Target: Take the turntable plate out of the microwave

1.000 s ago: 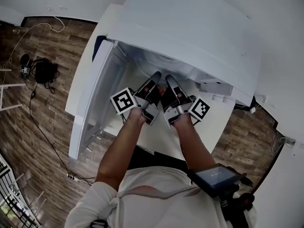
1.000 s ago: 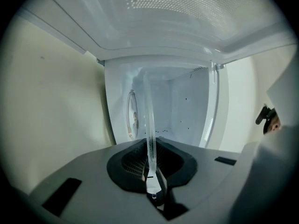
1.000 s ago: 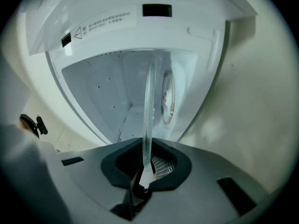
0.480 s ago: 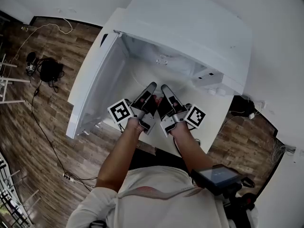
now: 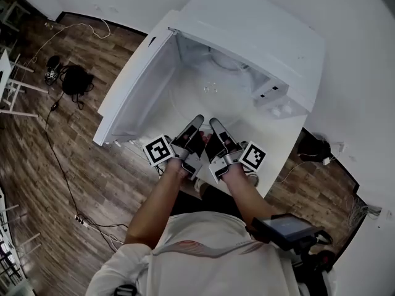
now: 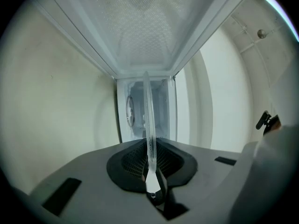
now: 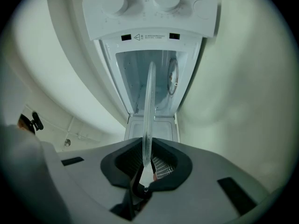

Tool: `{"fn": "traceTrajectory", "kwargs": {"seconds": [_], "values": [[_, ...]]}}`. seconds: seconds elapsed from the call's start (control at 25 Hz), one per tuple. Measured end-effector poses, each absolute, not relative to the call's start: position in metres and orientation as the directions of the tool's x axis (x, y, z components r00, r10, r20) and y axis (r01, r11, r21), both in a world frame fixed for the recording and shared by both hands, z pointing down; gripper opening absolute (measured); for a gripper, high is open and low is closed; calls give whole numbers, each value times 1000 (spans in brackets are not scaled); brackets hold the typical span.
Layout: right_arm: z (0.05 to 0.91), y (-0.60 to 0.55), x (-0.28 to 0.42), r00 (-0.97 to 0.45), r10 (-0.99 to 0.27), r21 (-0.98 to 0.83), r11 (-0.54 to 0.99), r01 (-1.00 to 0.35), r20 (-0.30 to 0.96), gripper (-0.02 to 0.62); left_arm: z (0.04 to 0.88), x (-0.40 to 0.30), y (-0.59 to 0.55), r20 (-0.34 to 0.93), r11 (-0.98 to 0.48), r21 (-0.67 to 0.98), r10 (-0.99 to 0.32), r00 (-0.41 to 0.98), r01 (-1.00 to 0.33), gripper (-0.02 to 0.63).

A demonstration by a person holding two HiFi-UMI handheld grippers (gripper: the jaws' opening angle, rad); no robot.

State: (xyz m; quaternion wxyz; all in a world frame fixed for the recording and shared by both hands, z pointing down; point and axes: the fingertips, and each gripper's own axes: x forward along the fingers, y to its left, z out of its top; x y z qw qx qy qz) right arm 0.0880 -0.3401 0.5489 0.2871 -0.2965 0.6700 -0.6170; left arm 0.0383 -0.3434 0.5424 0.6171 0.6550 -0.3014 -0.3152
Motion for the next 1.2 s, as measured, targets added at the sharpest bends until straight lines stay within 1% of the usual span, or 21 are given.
{"fn": "traceTrajectory", "kwargs": {"seconds": [0.16,0.32,0.92,1.08,1.2], "values": [[533,-321,87,-654,-757,-998,54,-31,-21,37,525,38,-325,-37,-63,998,-786,617,-20,46],[510,-296,77,-644,-765,-997,67,-34,-29,37,504,28,-299,-41,-56,998,-777,628,-5,48],[476,-207,37,-541,-840,-994,85,-62,-38,38,467,-12,-219,-79,-102,995,-679,730,13,49],[459,-148,9,-527,-848,-989,121,-88,-56,38,451,-40,-160,-114,-133,991,-660,743,34,49],[446,-121,-3,-517,-854,-988,124,-91,-60,38,442,-53,-134,-101,-132,991,-652,751,19,49]]}}
